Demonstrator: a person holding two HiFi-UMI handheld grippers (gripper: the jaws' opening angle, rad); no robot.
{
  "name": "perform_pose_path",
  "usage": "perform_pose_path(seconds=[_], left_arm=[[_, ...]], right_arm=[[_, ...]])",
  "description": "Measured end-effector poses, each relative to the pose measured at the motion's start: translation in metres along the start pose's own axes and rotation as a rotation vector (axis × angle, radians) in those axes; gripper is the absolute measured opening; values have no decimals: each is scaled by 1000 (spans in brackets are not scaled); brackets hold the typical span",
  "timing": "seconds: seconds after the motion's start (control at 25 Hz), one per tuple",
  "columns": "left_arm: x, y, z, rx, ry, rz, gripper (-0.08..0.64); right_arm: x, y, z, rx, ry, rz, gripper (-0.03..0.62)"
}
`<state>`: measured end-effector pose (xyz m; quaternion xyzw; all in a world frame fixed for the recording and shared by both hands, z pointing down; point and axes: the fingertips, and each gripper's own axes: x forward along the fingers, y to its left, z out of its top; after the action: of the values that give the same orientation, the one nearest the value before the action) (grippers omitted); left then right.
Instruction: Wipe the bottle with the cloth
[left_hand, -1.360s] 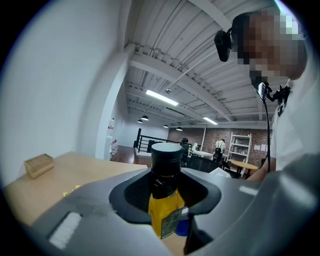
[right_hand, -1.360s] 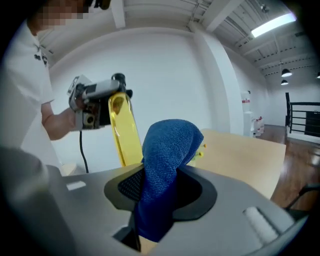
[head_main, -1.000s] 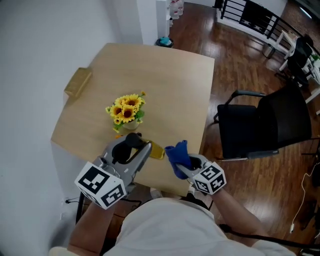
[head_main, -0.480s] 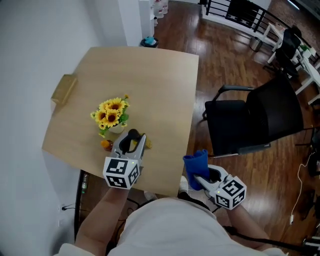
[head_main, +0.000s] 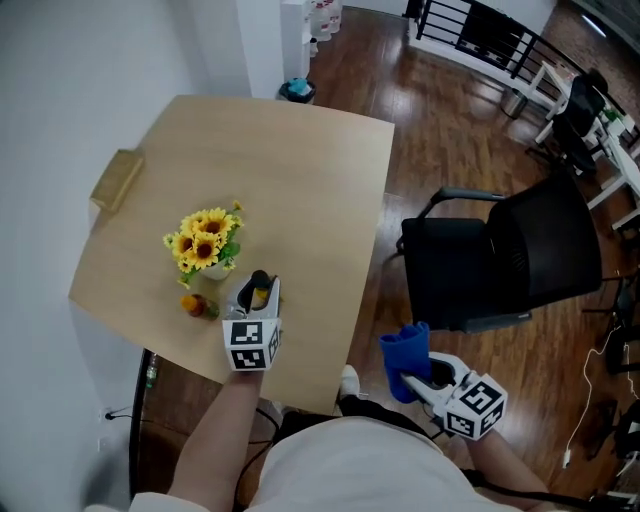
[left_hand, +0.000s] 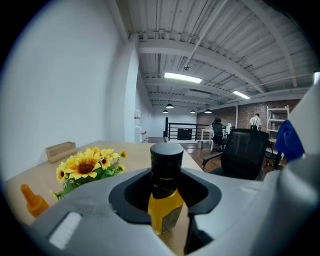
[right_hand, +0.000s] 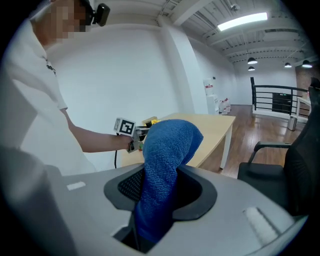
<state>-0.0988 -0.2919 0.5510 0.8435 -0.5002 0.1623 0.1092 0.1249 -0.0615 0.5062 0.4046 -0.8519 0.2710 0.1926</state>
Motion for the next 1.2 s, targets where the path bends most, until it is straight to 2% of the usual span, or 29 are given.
perform_pose_path(seconds=[0.2, 0.44, 0.52, 0.64, 0.84, 1.04, 1.2], left_arm=[[15, 11, -1, -9, -38, 68, 156], [15, 9, -2, -8, -32, 124, 166], [15, 10, 0, 6, -28, 136, 234], [3, 10, 6, 30, -11, 166, 274], [-63, -8, 7, 37, 28, 197, 275], [-141, -49, -6, 20, 84, 156, 259], [-196, -84, -19, -12, 108, 94, 253]], right_arm=[[-1, -22, 2, -21, 21, 31, 152], [2, -41, 7, -50, 33, 84, 151], [6, -45, 9, -64, 28, 106, 151], [10, -49, 12, -83, 14, 146, 151], [20, -49, 13, -97, -14, 226, 151], [31, -38, 5, -124, -18, 298, 152], [23, -10, 2, -140, -44, 315, 152]])
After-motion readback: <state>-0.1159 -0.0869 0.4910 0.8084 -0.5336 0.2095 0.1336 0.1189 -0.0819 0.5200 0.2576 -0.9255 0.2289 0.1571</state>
